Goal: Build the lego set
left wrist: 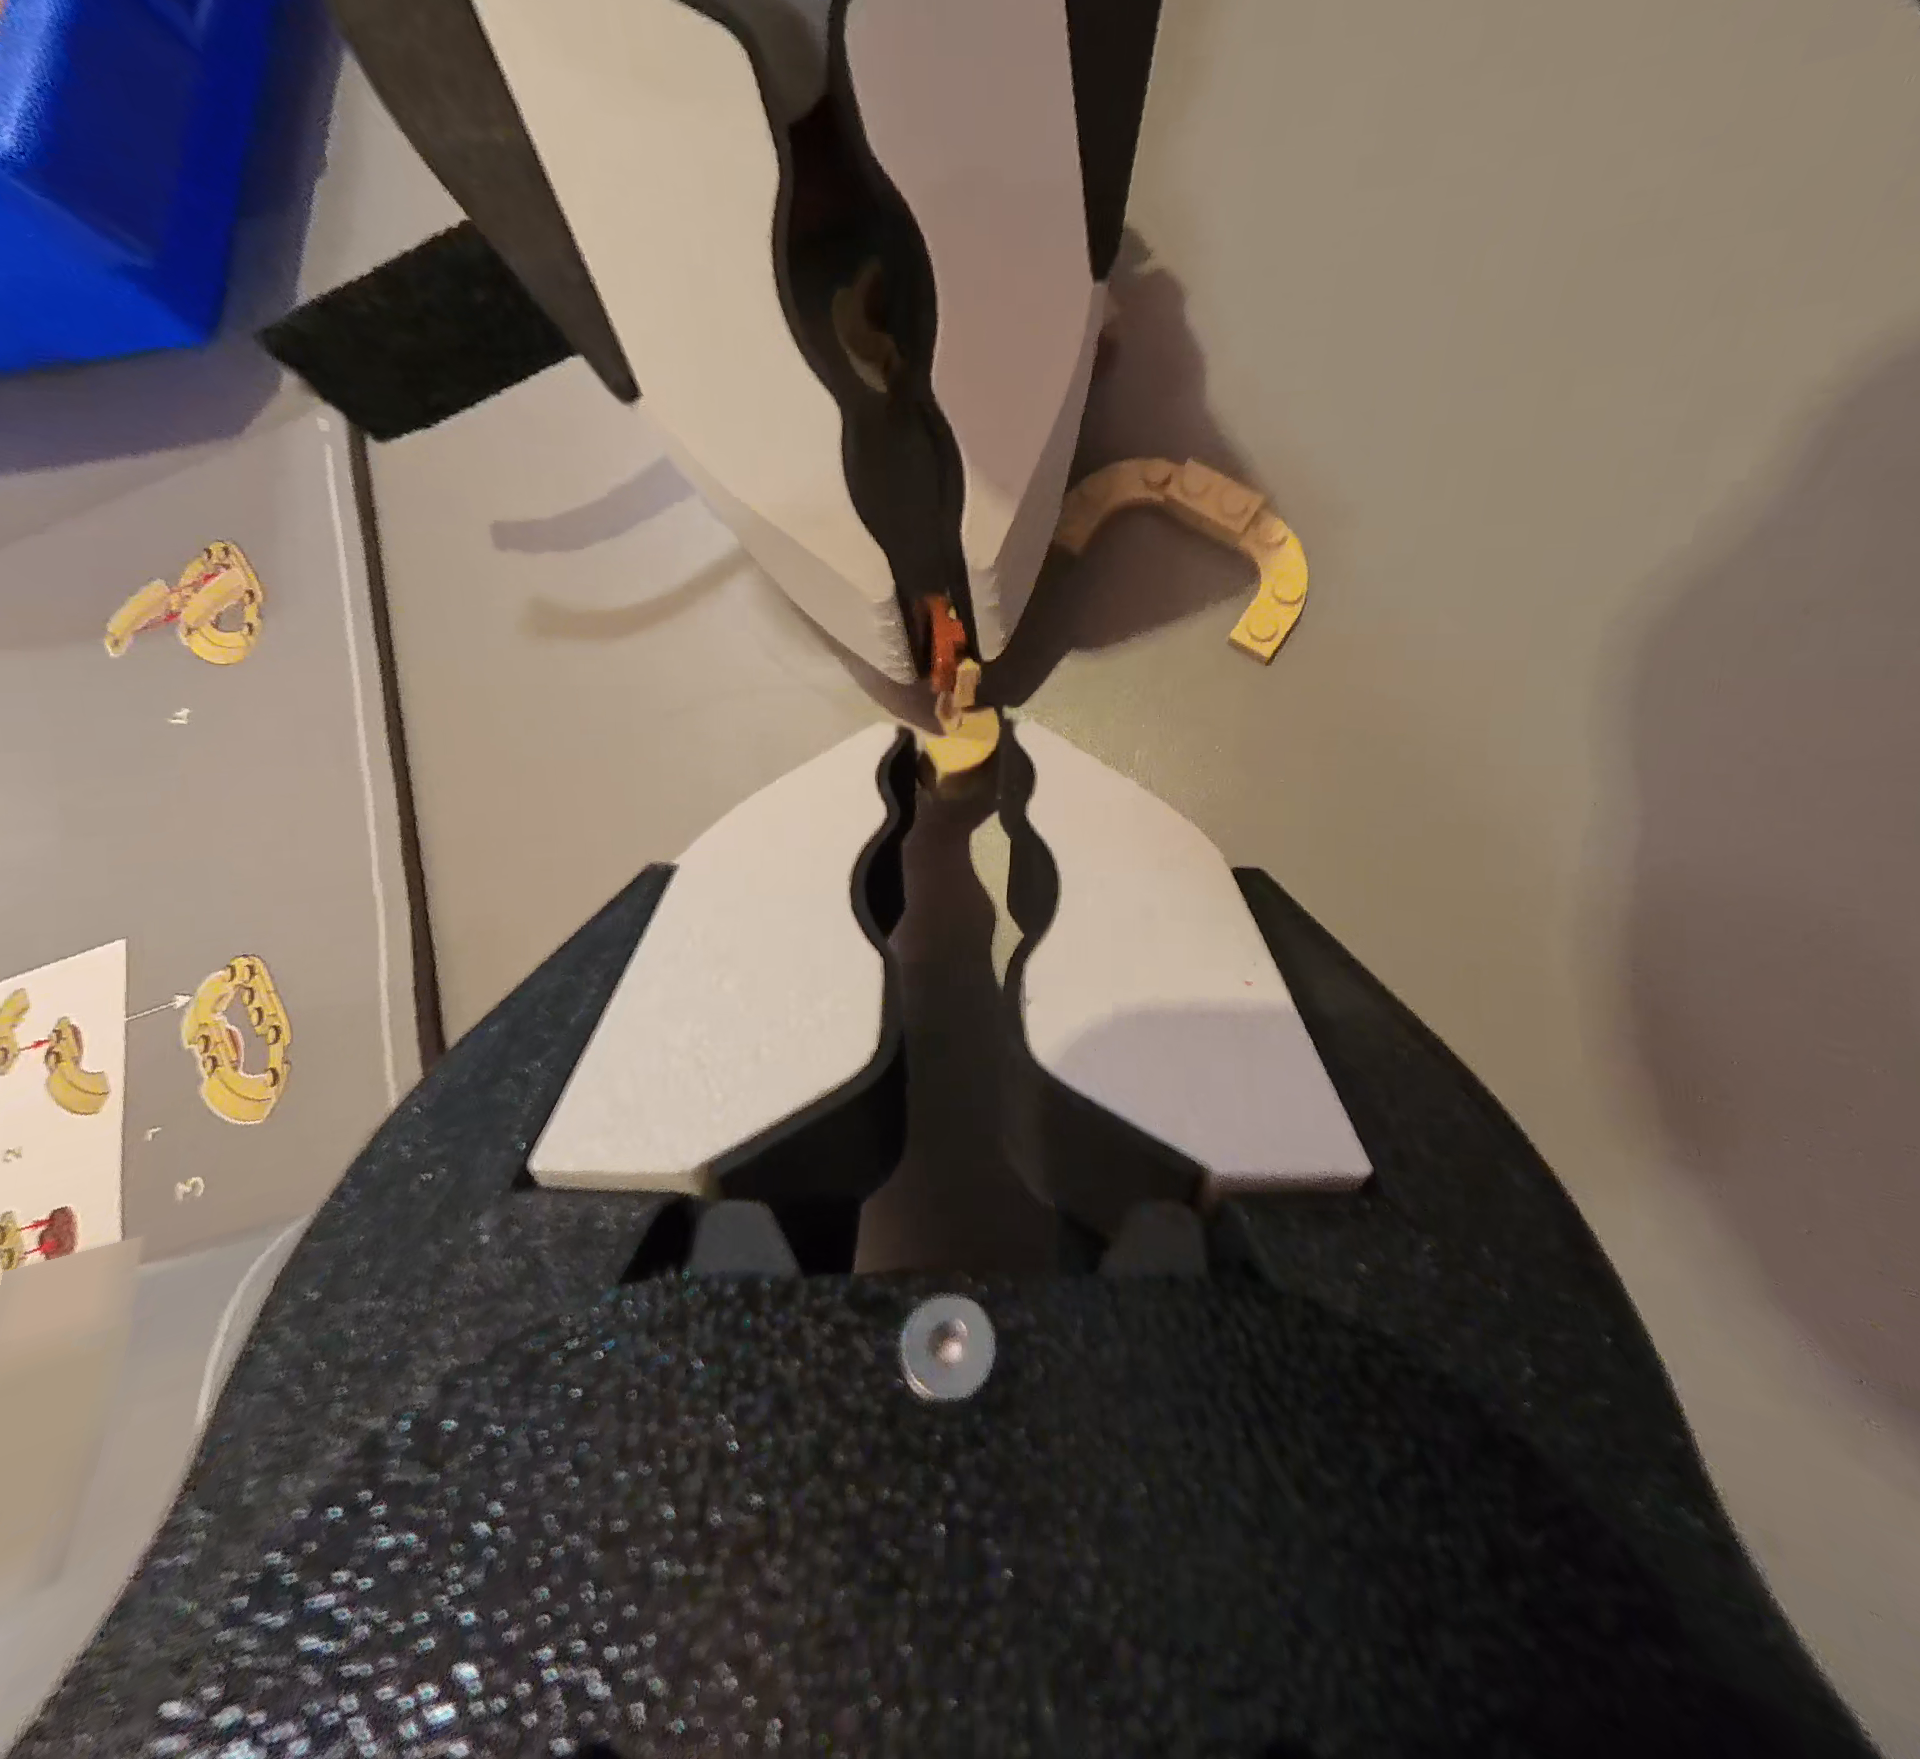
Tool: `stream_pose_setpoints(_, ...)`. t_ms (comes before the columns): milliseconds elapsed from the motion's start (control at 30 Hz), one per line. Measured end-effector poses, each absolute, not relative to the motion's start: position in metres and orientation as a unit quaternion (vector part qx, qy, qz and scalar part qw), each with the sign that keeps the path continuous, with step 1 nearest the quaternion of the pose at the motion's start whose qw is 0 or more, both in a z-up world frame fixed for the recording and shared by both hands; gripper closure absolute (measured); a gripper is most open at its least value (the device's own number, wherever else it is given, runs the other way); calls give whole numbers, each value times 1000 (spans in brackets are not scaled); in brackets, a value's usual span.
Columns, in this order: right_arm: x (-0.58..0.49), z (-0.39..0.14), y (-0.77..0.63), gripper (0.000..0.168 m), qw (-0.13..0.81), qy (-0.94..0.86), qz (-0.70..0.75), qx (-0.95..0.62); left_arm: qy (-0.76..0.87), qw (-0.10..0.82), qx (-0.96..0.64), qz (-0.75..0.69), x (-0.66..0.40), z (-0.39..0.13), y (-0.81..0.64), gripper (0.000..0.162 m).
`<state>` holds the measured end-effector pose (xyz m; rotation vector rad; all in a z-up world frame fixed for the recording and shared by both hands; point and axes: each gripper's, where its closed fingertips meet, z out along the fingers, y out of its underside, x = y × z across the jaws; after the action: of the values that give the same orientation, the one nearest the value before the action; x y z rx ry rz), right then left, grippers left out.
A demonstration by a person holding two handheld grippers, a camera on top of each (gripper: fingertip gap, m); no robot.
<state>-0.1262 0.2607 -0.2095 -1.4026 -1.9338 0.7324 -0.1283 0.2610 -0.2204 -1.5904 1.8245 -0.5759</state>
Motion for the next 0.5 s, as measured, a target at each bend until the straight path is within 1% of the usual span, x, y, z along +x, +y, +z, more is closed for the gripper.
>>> stream_pose_setpoints(267,-126,-211,264,161,303,-725,284,-549,691,321,-599,-247,-128,-213,256,149)
stream_pose_setpoints(500,-125,-195,266,161,291,-688,362,-558,671,346,-586,-294,-124,-197,254,150)
